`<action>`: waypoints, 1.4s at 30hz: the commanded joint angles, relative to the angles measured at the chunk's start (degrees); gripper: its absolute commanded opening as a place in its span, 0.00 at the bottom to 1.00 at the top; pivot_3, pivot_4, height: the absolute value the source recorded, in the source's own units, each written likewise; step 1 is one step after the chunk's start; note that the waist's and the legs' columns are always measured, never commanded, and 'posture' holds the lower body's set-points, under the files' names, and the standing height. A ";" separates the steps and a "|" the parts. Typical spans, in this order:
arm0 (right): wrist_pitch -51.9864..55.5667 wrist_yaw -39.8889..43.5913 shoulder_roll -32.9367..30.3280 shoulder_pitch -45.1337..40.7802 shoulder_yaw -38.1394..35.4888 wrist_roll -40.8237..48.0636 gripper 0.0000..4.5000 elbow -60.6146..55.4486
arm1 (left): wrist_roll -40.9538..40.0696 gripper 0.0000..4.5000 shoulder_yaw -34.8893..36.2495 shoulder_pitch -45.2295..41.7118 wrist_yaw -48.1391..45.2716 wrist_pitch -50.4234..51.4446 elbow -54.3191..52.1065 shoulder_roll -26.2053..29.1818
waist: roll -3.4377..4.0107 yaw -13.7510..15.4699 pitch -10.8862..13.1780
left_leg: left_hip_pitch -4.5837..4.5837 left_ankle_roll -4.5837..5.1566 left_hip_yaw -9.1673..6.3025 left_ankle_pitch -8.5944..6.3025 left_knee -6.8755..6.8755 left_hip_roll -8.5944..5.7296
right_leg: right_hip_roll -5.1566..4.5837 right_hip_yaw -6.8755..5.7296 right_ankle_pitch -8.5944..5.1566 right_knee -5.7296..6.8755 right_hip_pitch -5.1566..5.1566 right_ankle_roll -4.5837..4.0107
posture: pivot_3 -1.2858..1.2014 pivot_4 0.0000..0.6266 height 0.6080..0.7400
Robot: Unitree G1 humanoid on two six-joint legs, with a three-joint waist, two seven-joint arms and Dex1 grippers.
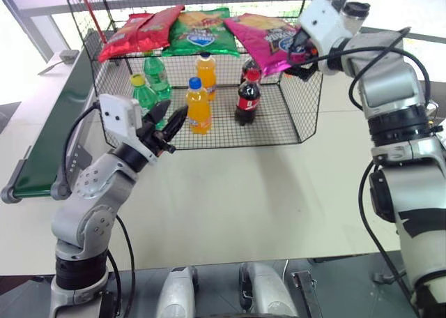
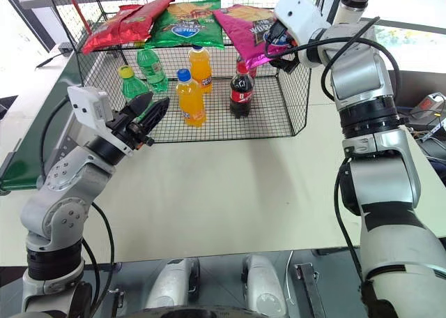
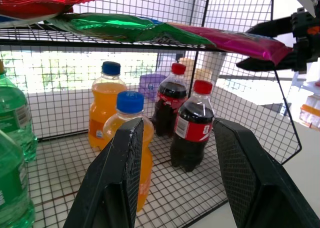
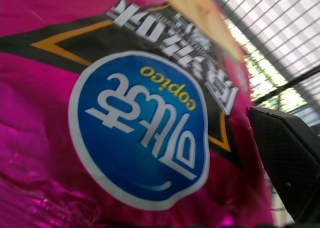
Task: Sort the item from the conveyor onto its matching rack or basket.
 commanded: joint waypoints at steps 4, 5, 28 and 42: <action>-0.61 4.22 1.57 -4.13 -2.64 3.96 0.96 0.65 | 0.96 0.50 0.03 0.43 0.36 -1.14 -1.44 -0.92 | 0.00 -0.05 0.00 | 0.00 0.01 0.00 -0.01 0.00 0.00 | 0.00 0.00 0.00 -0.03 0.00 0.00 | 0.52 0.24 1.00; 0.15 3.32 2.46 -4.77 -3.86 5.03 0.96 1.61 | 1.15 0.50 -0.02 0.53 0.41 -1.12 -1.45 -1.03 | 0.00 -0.05 0.00 | 0.00 0.01 0.00 -0.01 0.00 0.01 | 0.00 0.00 0.00 -0.02 0.00 0.00 | 0.52 0.24 1.00; 3.55 6.92 3.04 -2.19 -4.96 9.55 0.96 -1.65 | 2.92 0.50 -0.43 1.48 -0.16 -0.42 -1.04 -0.84 | 0.01 0.07 0.01 | -0.02 0.03 0.00 -0.02 0.02 0.01 | 0.00 -0.01 0.00 -0.02 0.00 0.00 | 0.52 0.24 1.00; -1.63 9.64 3.64 -4.29 -7.12 11.80 0.96 4.29 | 3.79 0.50 -0.59 1.82 0.15 -0.52 -0.93 -1.10 | 0.01 0.08 0.01 | -0.02 0.03 0.00 -0.02 0.02 0.01 | 0.01 0.00 0.00 -0.03 0.00 0.00 | 0.52 0.24 1.00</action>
